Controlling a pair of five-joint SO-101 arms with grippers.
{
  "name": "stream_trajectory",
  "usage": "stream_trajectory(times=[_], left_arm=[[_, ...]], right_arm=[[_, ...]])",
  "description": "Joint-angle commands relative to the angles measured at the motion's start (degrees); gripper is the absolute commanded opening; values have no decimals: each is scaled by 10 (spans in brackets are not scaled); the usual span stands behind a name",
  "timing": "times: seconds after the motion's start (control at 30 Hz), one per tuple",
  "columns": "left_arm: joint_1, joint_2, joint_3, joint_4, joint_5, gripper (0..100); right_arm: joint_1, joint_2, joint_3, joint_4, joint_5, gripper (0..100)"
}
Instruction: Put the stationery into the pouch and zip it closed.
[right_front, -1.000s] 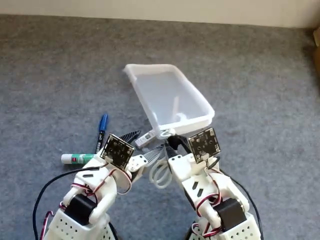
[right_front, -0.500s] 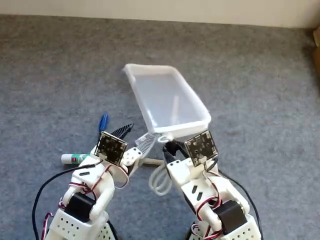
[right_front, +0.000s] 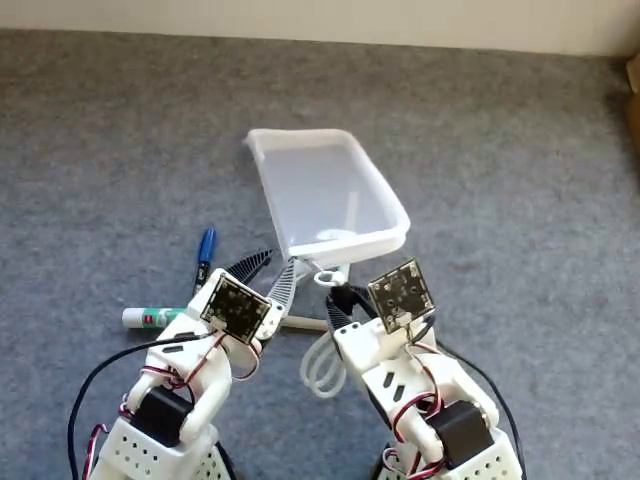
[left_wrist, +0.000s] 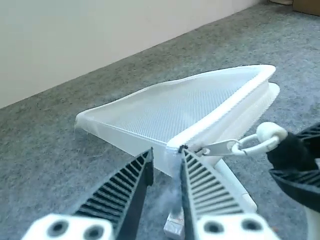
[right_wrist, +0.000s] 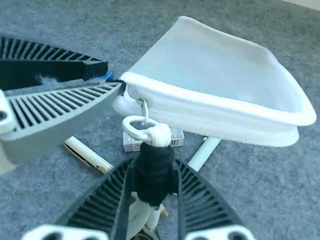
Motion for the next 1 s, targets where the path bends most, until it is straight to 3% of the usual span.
stream_trajectory(times=[0.0, 0.53, 0.83, 0.97], left_arm=[[-10, -4, 10, -9, -7, 43], [-24, -3, 10, 3, -8, 24], [-37, -3, 10, 11, -8, 30], [-37, -3, 10, 21, -4, 127]], right_arm=[[0, -11, -8, 7, 12, 5], [104, -11, -11, 3, 10, 5], [110, -11, -11, 3, -13, 5], [90, -11, -11, 6, -10, 5]])
